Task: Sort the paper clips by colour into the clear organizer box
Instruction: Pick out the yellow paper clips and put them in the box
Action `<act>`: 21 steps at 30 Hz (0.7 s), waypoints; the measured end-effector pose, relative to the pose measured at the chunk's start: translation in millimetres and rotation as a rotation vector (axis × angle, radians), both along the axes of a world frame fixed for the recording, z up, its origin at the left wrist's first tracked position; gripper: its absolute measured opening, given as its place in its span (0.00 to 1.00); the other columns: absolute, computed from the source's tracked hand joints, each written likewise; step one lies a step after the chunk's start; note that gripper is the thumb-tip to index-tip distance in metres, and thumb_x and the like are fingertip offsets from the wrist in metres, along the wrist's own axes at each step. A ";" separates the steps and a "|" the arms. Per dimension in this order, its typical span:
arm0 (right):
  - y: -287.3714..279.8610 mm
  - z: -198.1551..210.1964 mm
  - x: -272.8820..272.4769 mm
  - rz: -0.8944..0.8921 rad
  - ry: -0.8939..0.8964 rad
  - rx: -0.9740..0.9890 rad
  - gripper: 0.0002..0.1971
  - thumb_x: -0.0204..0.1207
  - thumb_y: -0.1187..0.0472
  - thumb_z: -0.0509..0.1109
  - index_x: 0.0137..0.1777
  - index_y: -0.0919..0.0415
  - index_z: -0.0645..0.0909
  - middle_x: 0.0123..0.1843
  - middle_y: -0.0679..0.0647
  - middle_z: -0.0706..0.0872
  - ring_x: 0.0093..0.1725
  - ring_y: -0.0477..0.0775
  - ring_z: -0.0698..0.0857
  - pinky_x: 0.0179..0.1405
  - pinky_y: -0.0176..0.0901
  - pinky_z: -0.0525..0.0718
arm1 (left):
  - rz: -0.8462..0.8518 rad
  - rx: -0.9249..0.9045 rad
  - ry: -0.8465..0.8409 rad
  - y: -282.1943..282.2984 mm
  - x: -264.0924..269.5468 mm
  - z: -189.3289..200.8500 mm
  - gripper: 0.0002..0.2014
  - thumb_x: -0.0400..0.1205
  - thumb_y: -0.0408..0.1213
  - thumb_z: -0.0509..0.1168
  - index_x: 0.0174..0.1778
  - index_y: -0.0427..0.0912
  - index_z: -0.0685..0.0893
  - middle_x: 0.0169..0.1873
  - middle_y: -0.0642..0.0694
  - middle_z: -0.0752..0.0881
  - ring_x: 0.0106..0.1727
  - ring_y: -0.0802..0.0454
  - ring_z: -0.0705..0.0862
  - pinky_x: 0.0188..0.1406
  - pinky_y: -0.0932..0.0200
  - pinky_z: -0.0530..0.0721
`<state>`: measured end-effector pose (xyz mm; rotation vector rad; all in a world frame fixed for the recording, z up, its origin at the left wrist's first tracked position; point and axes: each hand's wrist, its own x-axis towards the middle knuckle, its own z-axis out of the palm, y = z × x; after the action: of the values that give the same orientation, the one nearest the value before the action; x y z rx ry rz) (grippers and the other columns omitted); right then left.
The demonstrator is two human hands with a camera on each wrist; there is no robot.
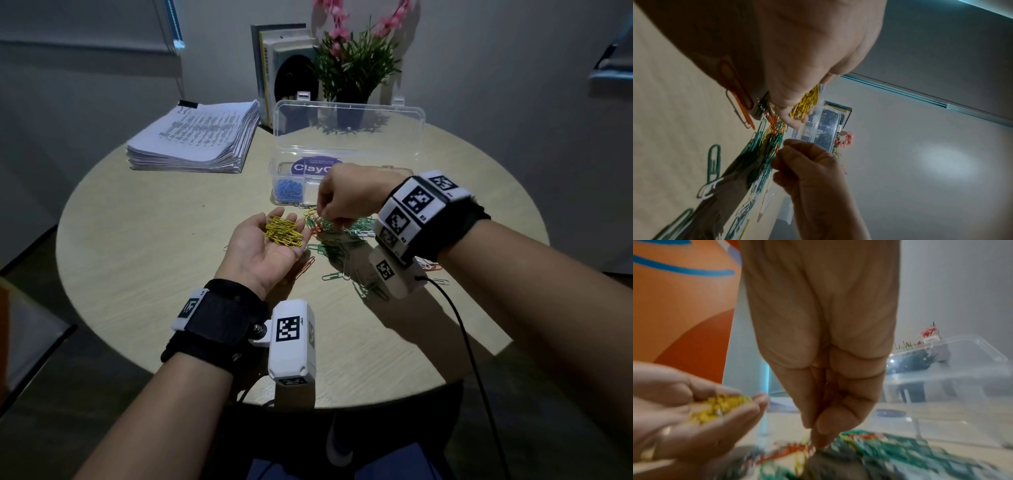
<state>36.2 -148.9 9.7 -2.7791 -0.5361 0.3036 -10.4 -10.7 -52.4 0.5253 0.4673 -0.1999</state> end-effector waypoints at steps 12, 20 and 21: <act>-8.4 -31.7 3.4 -0.031 -0.006 -0.172 0.09 0.71 0.63 0.77 0.52 0.60 0.90 0.51 0.55 0.90 0.46 0.50 0.83 0.42 0.39 0.78 | -0.002 -0.008 0.006 4.3 -3.1 0.7 0.16 0.88 0.39 0.49 0.45 0.36 0.79 0.44 0.37 0.81 0.46 0.43 0.80 0.47 0.47 0.80; -8.7 -27.5 -0.6 -0.009 -0.006 -0.187 0.10 0.73 0.64 0.75 0.53 0.58 0.90 0.51 0.54 0.90 0.43 0.49 0.81 0.33 0.35 0.78 | -0.003 -0.005 0.008 3.6 -5.8 1.1 0.16 0.88 0.40 0.49 0.46 0.36 0.80 0.44 0.37 0.81 0.46 0.43 0.81 0.54 0.46 0.79; -8.4 -26.8 -1.8 0.011 -0.015 -0.200 0.10 0.72 0.64 0.76 0.53 0.58 0.90 0.51 0.54 0.90 0.42 0.48 0.81 0.28 0.33 0.74 | -0.005 -0.004 0.009 3.5 -6.3 1.1 0.16 0.88 0.40 0.49 0.46 0.36 0.80 0.45 0.37 0.81 0.46 0.43 0.81 0.54 0.46 0.79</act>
<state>34.4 -157.4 -17.2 -2.9737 -0.5530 0.3578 -16.7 -7.3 -51.4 0.5218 0.4741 -0.2078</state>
